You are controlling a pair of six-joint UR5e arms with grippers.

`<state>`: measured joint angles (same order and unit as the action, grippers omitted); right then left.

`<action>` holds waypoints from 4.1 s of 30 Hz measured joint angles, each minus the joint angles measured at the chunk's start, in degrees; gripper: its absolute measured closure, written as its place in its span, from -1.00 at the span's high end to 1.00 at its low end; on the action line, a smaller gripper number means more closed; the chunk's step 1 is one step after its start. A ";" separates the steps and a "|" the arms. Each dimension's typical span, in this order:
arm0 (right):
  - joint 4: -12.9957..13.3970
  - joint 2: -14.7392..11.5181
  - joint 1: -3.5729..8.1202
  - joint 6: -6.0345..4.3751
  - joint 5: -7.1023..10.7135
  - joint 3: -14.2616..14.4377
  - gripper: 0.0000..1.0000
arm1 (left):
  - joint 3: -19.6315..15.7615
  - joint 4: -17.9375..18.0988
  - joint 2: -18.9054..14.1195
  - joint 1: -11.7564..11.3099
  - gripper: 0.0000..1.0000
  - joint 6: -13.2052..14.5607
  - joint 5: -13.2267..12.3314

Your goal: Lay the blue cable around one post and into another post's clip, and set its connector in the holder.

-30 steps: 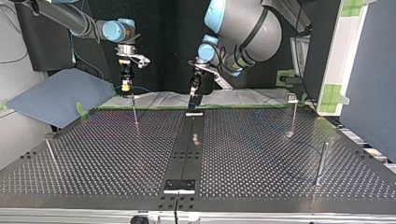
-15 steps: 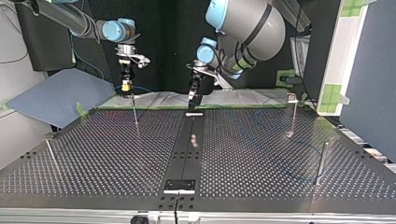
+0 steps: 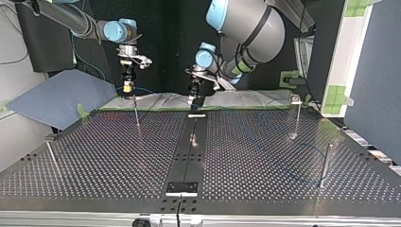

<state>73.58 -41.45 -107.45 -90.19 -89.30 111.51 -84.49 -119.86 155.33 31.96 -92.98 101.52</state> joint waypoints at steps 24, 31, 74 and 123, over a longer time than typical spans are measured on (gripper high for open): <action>-0.23 0.02 0.16 0.16 -0.13 0.00 -0.89 | 4.62 -5.96 0.27 -1.43 0.90 0.21 0.80; -0.46 0.01 0.26 0.42 -0.17 0.01 -0.89 | 4.62 -6.94 0.20 -1.63 -0.33 0.60 0.53; -0.93 0.00 0.34 0.82 -0.61 0.03 -0.89 | 4.61 -7.90 0.18 -1.33 -1.00 0.69 -2.79; -1.11 0.01 0.62 1.41 -0.88 0.01 -0.89 | -1.46 -4.85 -4.45 -1.78 0.20 -2.25 -3.58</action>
<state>72.46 -41.44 -106.84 -88.79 -90.18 111.53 -85.95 -124.71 150.88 30.17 -95.23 97.94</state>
